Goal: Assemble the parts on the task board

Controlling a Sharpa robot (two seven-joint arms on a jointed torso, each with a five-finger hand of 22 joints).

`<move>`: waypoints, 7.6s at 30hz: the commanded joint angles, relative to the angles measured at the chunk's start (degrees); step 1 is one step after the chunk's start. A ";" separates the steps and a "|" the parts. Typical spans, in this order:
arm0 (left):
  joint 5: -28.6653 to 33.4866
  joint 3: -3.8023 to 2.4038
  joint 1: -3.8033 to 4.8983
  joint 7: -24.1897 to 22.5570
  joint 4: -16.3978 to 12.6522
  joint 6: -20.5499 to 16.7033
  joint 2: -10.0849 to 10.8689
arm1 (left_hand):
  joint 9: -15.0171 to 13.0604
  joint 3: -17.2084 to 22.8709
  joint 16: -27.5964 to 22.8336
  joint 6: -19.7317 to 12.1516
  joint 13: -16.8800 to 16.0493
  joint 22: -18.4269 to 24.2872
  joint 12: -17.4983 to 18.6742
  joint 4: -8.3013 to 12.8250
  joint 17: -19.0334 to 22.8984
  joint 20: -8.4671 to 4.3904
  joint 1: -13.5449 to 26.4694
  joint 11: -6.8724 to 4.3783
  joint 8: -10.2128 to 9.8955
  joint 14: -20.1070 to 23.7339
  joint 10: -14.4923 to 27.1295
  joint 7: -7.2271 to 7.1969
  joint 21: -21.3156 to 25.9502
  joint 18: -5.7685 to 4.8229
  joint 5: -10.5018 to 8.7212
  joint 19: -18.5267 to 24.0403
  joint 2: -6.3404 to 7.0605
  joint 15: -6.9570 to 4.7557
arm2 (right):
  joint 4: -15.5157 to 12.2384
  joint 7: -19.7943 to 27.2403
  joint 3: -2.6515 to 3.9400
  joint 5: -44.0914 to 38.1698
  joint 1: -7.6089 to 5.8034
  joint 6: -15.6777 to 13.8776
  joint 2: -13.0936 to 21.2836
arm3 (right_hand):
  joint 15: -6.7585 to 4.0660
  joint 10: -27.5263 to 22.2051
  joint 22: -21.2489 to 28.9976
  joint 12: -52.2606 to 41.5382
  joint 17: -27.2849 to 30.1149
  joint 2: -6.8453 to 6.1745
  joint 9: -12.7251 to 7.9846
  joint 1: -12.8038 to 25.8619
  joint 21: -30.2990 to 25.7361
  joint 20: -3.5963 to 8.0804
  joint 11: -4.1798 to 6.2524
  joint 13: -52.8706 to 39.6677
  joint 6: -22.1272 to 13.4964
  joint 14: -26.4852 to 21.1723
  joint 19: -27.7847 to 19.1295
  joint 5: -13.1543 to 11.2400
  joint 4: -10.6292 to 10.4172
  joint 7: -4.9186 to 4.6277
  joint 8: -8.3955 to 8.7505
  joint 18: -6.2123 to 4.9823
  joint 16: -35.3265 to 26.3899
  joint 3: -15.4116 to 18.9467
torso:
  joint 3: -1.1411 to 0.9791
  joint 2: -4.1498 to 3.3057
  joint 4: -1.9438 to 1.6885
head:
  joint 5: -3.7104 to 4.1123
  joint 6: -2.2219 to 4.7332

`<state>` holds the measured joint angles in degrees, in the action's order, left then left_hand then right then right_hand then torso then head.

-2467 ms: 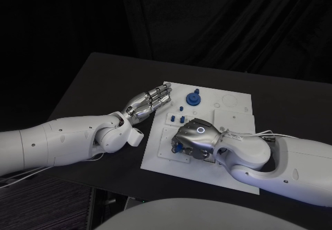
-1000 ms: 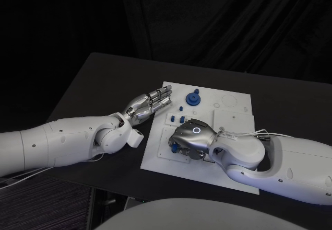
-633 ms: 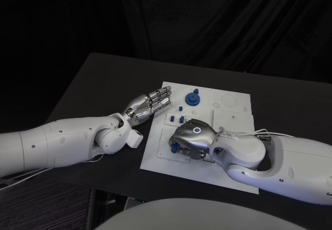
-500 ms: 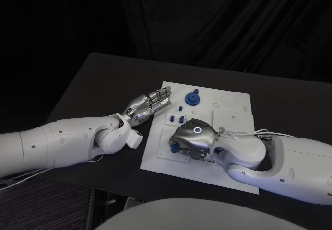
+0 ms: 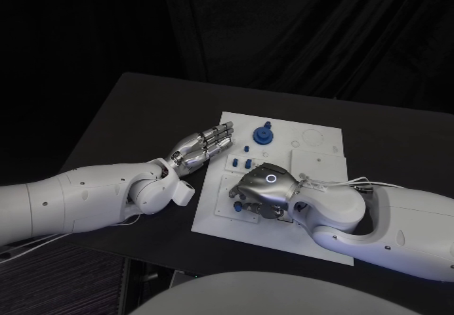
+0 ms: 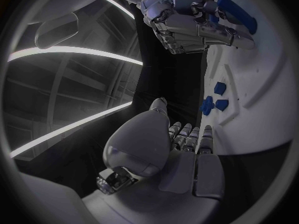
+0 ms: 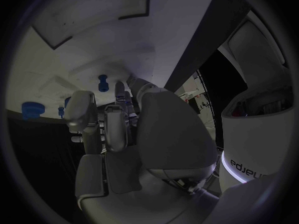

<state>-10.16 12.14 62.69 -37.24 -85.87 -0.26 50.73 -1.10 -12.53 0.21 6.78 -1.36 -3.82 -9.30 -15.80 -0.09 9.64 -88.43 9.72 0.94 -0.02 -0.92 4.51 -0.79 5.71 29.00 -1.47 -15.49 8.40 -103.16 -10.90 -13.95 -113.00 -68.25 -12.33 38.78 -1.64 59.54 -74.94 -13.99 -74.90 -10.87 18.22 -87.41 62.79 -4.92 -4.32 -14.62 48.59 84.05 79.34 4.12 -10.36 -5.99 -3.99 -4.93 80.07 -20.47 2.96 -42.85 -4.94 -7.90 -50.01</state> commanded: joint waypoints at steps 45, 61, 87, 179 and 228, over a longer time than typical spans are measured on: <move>-0.04 -0.05 -0.55 -0.39 -0.25 0.65 0.11 | -0.04 0.55 -0.21 0.00 -0.02 -0.06 0.13 -0.04 0.09 0.64 -0.72 0.44 0.28 0.02 0.05 0.32 -0.32 -0.33 0.42 -0.03 -0.11 0.52 | -2.77 1.38 -0.14 5.54 0.10 -8.10 2.06 | 2.60 -18.08 -6.76 -18.17 -2.00 0.91 2.31 4.15 -6.40 -2.02 -1.20 -11.67 7.49 -0.57 -3.24 8.39 -5.17 -0.20 -5.96 -1.36 -0.72 9.78 | 0.10 0.06 -0.19 | 0.34 0.01; -0.04 -0.05 -0.59 -0.22 -0.12 0.91 -0.07 | -0.05 0.63 -0.21 0.06 -0.03 -0.08 0.10 0.00 0.09 0.71 -0.81 0.48 0.29 0.02 0.04 0.35 -0.33 -0.31 0.36 -0.05 -0.10 0.58 | -2.27 1.11 -0.15 5.56 0.11 -6.99 2.04 | 2.54 -17.41 -6.78 -19.99 -1.86 2.18 6.99 2.60 -6.44 -2.02 -1.33 -10.74 10.78 -0.65 -3.24 15.87 -3.71 2.28 -10.15 -1.37 -0.57 7.63 | 0.10 -0.15 -0.05 | 0.30 0.01; -0.04 -0.05 -0.80 -0.78 0.31 0.67 -0.17 | -0.07 0.70 -0.21 0.18 -0.03 -0.05 0.09 -0.02 0.09 0.76 -0.85 0.48 0.31 0.02 0.04 0.36 -0.33 -0.29 0.36 -0.04 -0.11 0.60 | -3.56 5.51 -0.08 14.85 -0.68 -15.39 5.60 | 3.33 -23.06 -6.83 -18.58 -1.51 -1.22 0.64 5.36 -6.33 -2.65 -2.58 -6.56 -5.58 -0.62 -2.97 -0.98 -6.33 0.10 -0.60 -1.27 -0.37 10.85 | 0.04 0.14 -0.07 | 0.62 0.01; 9.46 -0.05 4.97 -5.10 -6.69 -2.14 6.55 | -0.53 -1.90 -0.21 4.98 -0.11 0.79 0.67 -0.90 0.09 1.47 16.13 -1.56 0.80 0.02 -1.72 0.65 -0.32 2.08 -12.46 0.12 -0.98 -0.95 | -11.97 -32.22 -0.24 24.60 -0.14 1.06 26.86 | -3.78 30.46 -13.89 -76.01 -15.10 1.27 13.50 32.78 23.96 3.96 5.80 -75.38 10.17 5.95 9.07 7.49 -6.74 3.66 -17.82 4.04 9.93 14.91 | 0.24 1.28 0.43 | 14.00 0.01; 9.48 -0.05 4.86 -2.91 -4.54 -0.61 4.58 | -0.56 0.38 -0.21 5.16 -0.13 0.66 0.50 -0.79 0.09 1.78 9.66 -0.99 0.85 0.02 -1.68 2.66 -0.54 1.76 -5.96 -0.04 -1.19 -0.39 | -13.91 -23.72 -0.19 48.87 0.39 -17.71 24.25 | -5.47 30.46 -13.44 -76.01 -15.10 2.32 27.13 23.32 22.85 5.49 8.42 -75.38 8.85 5.95 8.38 38.48 -6.20 6.33 -26.84 3.70 9.93 5.12 | 0.38 1.47 0.25 | 13.16 0.01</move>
<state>-0.97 12.14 67.50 -38.87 -90.34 -1.62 55.42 -1.60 -12.52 0.21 11.99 -1.46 -3.08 -8.81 -16.59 -0.06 11.18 -78.26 8.49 1.65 -0.13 -2.75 6.67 -1.01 7.55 22.78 -1.37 -16.79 7.68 -116.94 -36.28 -14.16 -67.68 -67.77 -26.87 63.11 -6.79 83.44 -74.94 -89.85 -74.91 -9.74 40.73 -63.48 85.85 0.10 3.21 -74.91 57.82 84.03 83.95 42.93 -19.11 -0.42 -28.84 -1.36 89.83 -12.36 3.33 -41.41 -4.61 5.23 -50.02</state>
